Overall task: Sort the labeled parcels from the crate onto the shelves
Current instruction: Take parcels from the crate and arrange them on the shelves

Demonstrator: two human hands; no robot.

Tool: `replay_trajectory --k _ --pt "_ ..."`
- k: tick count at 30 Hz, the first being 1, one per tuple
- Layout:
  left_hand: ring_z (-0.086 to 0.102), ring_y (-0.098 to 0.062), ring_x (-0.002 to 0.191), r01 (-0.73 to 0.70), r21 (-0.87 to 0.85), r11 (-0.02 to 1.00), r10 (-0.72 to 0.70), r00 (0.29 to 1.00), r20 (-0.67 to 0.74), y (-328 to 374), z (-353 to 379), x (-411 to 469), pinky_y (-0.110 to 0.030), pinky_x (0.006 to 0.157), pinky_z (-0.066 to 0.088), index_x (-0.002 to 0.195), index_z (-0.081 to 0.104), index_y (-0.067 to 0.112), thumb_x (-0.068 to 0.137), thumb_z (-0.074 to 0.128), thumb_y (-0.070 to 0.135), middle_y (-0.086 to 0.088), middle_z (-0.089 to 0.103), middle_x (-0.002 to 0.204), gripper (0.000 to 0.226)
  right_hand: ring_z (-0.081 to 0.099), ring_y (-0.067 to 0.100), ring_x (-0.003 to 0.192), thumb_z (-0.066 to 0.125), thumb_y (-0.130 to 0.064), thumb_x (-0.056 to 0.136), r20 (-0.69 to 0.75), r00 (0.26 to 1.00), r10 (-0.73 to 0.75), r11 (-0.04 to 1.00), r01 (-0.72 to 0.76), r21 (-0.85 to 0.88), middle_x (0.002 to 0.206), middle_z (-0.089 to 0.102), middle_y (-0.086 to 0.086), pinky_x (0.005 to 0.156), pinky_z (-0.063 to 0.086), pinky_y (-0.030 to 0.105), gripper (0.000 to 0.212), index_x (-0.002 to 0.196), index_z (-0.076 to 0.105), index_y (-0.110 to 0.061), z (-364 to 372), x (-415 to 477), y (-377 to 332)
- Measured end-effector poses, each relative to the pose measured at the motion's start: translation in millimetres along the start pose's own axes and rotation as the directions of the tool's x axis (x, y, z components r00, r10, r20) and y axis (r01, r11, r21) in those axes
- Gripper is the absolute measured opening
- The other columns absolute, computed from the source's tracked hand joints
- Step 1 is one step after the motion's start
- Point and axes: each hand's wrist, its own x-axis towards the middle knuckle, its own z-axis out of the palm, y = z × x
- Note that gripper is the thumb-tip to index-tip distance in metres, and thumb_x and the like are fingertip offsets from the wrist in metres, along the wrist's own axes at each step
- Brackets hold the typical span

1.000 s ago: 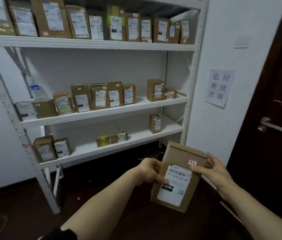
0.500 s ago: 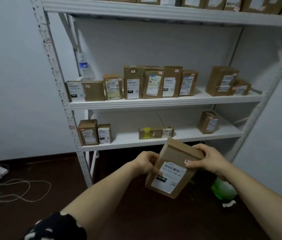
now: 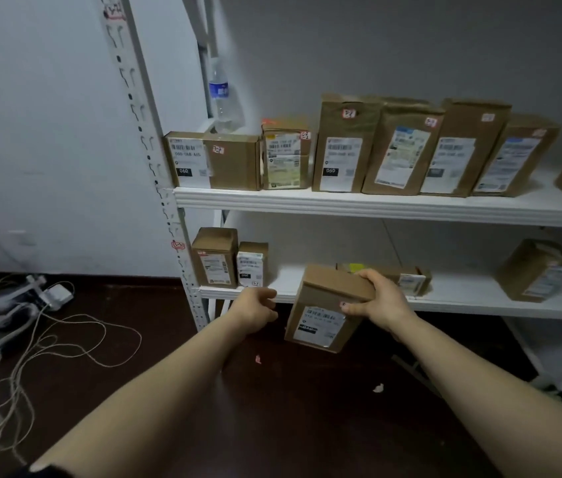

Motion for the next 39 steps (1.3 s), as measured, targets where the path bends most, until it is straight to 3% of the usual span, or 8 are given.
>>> replay_trajectory --k 4,8,13,17,24,33,39 --pt "0.052 -0.022 0.124 0.006 0.213 0.977 0.004 0.999 -0.047 6 -10 53 -0.030 0.103 0.042 0.140 0.044 0.009 0.088 0.054 -0.002 -0.009 0.056 0.133 0.054 0.054 0.019 0.099 0.084 -0.019 0.070 0.053 0.998 0.021 0.999 -0.023 0.027 0.106 0.055 0.000 0.076 0.042 0.027 0.055 0.115 0.052 -0.016 17 78 10" --pt "0.043 -0.023 0.132 -0.003 0.507 0.862 0.031 0.998 -0.048 0 -18 101 -0.035 0.107 0.038 0.144 0.039 0.016 0.090 0.047 0.003 -0.007 0.047 0.142 0.056 0.057 0.024 0.104 0.082 -0.012 0.072 0.080 0.996 0.030 0.999 -0.033 0.036 0.106 0.058 0.003 0.077 0.045 0.029 0.049 0.104 0.047 -0.023 37 143 20" --pt "0.030 -0.025 0.137 -0.010 0.724 0.689 0.066 0.997 -0.049 -11 -32 155 -0.037 0.113 0.026 0.145 0.035 0.020 0.087 0.051 0.011 -0.005 0.040 0.147 0.061 0.056 0.026 0.105 0.078 -0.011 0.076 0.083 0.995 0.061 0.998 -0.059 -0.017 0.113 0.059 0.008 0.080 0.044 0.032 0.047 0.110 0.047 -0.018 62 200 28" --pt "0.013 -0.024 0.145 -0.038 0.755 0.655 0.060 0.998 -0.002 -19 -41 200 -0.036 0.119 0.015 0.150 0.023 0.016 0.087 0.052 0.008 -0.005 0.021 0.157 0.070 0.055 0.029 0.110 0.077 -0.014 0.077 0.045 0.995 0.094 0.994 -0.091 -0.061 0.117 0.060 0.009 0.090 0.045 0.037 0.054 0.123 0.048 -0.015 79 236 31" --pt "-0.005 -0.022 0.147 -0.088 0.749 0.657 0.021 0.995 0.098 -34 -44 256 -0.031 0.118 0.006 0.152 0.000 0.012 0.088 0.053 0.001 -0.006 -0.005 0.160 0.084 0.054 0.030 0.111 0.075 -0.017 0.080 0.045 0.993 0.107 0.989 -0.101 -0.109 0.119 0.057 0.012 0.088 0.045 0.035 0.056 0.129 0.047 -0.016 104 276 35" --pt "-0.005 -0.023 0.147 -0.091 0.754 0.650 -0.040 0.987 0.154 -53 -43 275 -0.035 0.120 0.008 0.152 -0.004 0.012 0.090 0.048 -0.001 -0.007 -0.009 0.160 0.082 0.053 0.032 0.111 0.076 -0.017 0.078 0.130 0.984 0.121 0.986 -0.104 -0.133 0.122 0.053 0.016 0.097 0.044 0.041 0.060 0.129 0.046 -0.017 119 295 29" --pt "-0.004 -0.025 0.147 -0.092 0.761 0.643 -0.061 0.984 0.170 -59 -44 275 -0.037 0.120 0.012 0.152 -0.004 0.013 0.091 0.047 0.001 -0.007 -0.010 0.160 0.080 0.052 0.033 0.110 0.076 -0.017 0.079 0.136 0.983 0.122 0.979 -0.097 -0.177 0.125 0.045 0.017 0.098 0.042 0.036 0.062 0.132 0.045 -0.017 122 301 26"
